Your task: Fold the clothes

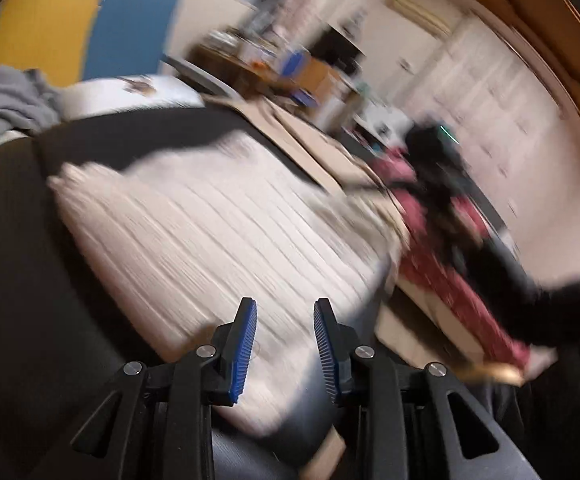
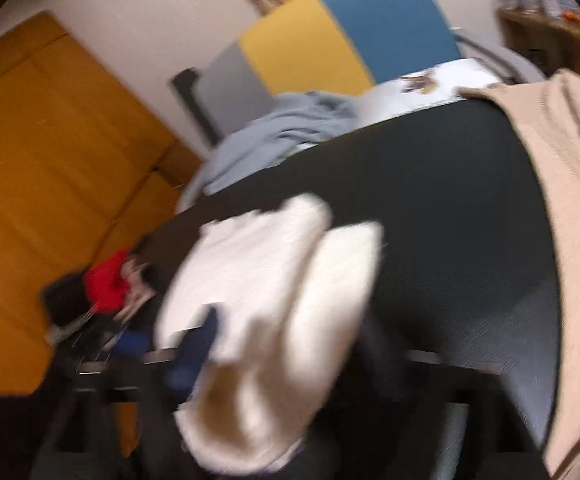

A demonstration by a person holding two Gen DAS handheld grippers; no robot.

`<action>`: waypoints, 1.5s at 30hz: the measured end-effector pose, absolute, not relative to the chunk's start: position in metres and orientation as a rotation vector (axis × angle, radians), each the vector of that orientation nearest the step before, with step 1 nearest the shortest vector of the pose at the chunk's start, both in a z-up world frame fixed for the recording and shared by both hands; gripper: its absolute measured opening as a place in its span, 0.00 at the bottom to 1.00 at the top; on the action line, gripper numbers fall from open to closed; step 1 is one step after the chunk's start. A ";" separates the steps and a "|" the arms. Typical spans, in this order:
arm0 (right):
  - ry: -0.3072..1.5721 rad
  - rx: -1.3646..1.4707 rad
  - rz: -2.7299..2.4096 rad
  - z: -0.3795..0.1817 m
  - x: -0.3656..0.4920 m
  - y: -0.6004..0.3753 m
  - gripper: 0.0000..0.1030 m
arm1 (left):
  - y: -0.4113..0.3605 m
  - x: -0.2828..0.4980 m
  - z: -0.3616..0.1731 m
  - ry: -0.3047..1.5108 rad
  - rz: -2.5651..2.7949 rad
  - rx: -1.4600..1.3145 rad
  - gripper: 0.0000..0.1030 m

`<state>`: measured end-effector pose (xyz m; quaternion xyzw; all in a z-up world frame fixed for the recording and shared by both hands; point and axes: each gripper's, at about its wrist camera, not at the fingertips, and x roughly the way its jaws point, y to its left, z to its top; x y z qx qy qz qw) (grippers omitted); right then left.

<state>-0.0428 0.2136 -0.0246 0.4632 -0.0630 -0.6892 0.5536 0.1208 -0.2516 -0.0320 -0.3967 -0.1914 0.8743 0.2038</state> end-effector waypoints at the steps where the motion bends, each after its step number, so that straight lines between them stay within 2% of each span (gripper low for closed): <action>1: -0.132 1.090 -1.570 -0.022 -0.033 0.212 0.84 | -0.257 0.114 -0.031 -0.550 2.458 -1.096 0.29; 6: 0.037 1.105 -1.340 -0.026 0.005 0.181 0.92 | -0.249 0.057 -0.045 -0.582 2.475 -1.137 0.29; 10: 0.105 1.167 -1.186 -0.049 0.019 0.147 0.92 | -0.239 0.016 -0.047 -0.562 2.447 -1.182 0.29; 12: 0.041 1.180 -1.075 -0.058 0.015 0.136 0.88 | -0.229 -0.010 -0.048 -0.511 2.430 -1.218 0.29; 13: -0.018 1.165 -1.019 -0.057 0.012 0.136 0.80 | -0.220 -0.027 -0.051 -0.462 2.425 -1.265 0.29; 14: -0.083 1.147 -0.960 -0.056 0.009 0.138 0.77 | -0.212 -0.039 -0.055 -0.428 2.421 -1.303 0.29; 17: -0.257 1.114 -0.833 -0.063 -0.002 0.157 0.77 | -0.192 -0.057 -0.066 -0.360 2.383 -1.343 0.29; 20: -0.244 1.251 -0.862 -0.106 -0.002 0.178 0.76 | -0.174 -0.068 -0.076 -0.310 2.333 -1.344 0.30; 22: -0.251 1.290 -0.893 -0.127 0.003 0.196 0.42 | -0.158 -0.062 -0.078 -0.215 2.328 -1.302 0.30; 25: -0.294 1.283 -0.943 -0.139 0.006 0.208 0.33 | -0.144 -0.056 -0.077 -0.117 2.367 -1.290 0.30; 27: -0.322 1.266 -0.978 -0.141 0.008 0.215 0.31 | -0.144 -0.053 -0.075 -0.141 2.384 -1.285 0.30; 33: -0.251 1.272 -1.176 -0.114 0.010 0.223 0.35 | -0.143 -0.043 -0.070 -0.177 2.459 -1.230 0.29; 35: -0.228 1.256 -1.281 -0.098 0.008 0.237 0.48 | -0.152 -0.038 -0.064 -0.261 2.492 -1.191 0.29; 36: -0.206 1.239 -1.344 -0.088 0.006 0.241 0.61 | -0.157 -0.035 -0.060 -0.295 2.508 -1.171 0.30; 37: -0.184 1.222 -1.407 -0.078 0.005 0.246 0.69 | -0.159 -0.032 -0.057 -0.315 2.520 -1.148 0.30; 42: -0.049 1.041 -1.669 -0.030 -0.018 0.253 0.69 | -0.175 0.001 -0.037 -0.379 2.625 -1.039 0.31; 45: 0.053 0.871 -1.698 -0.001 -0.015 0.225 0.69 | -0.182 0.033 -0.031 -0.409 2.696 -0.989 0.31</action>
